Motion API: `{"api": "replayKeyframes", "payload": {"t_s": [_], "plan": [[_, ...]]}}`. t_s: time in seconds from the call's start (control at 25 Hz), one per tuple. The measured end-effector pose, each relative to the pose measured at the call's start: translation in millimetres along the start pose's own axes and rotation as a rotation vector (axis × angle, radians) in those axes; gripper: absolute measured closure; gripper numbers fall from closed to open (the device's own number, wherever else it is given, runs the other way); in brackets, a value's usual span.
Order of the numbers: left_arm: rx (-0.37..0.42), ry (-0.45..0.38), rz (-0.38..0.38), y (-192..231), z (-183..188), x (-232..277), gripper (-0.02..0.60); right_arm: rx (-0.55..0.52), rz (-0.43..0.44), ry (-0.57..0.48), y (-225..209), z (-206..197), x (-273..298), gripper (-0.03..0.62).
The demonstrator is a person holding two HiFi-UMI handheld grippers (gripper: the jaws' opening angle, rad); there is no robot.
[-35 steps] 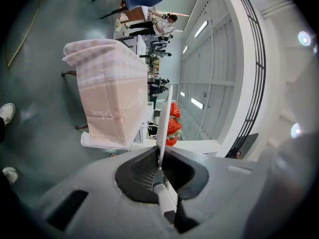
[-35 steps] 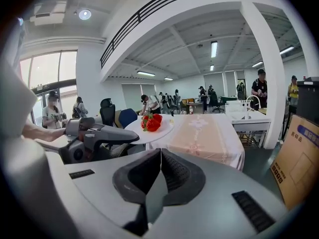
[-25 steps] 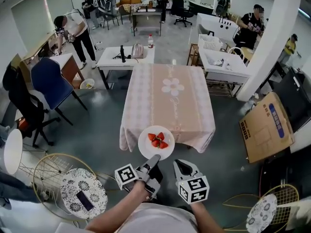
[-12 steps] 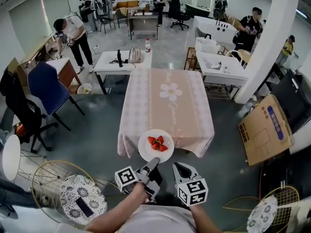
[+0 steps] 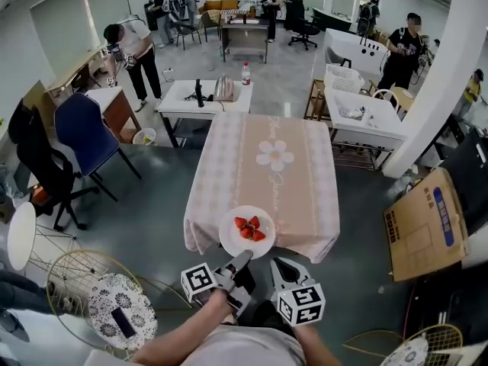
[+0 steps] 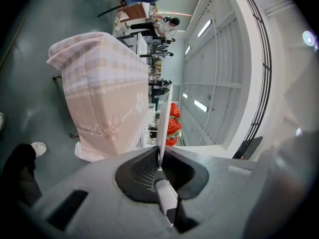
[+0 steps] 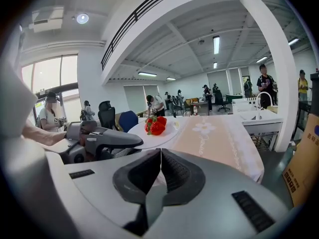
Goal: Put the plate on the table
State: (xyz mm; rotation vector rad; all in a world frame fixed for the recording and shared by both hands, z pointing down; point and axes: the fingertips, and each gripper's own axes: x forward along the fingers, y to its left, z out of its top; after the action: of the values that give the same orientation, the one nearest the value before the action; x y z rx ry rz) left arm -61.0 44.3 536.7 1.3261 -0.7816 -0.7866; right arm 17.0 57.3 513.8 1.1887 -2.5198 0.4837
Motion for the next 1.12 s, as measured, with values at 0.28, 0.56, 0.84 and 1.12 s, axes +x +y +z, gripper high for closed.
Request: {"api": "replayKeyframes", "payload": {"t_s": [0.28, 0.56, 0.84, 1.12], "plan": [[0.001, -0.054, 0.001, -6, 6, 57, 0.561, -0.010, 0.057, -0.003, -53, 27, 25, 0.589], [0.010, -0.093, 0.015, -7, 3, 102, 0.561, -0.008, 0.102, -0.005, -101, 41, 38, 0.589], [0.022, -0.149, 0.012, -14, -2, 132, 0.561, -0.031, 0.165, -0.016, -132, 56, 43, 0.589], [0.038, -0.161, 0.037, -12, -8, 147, 0.561, -0.021, 0.179, -0.023, -153, 60, 44, 0.589]]}}
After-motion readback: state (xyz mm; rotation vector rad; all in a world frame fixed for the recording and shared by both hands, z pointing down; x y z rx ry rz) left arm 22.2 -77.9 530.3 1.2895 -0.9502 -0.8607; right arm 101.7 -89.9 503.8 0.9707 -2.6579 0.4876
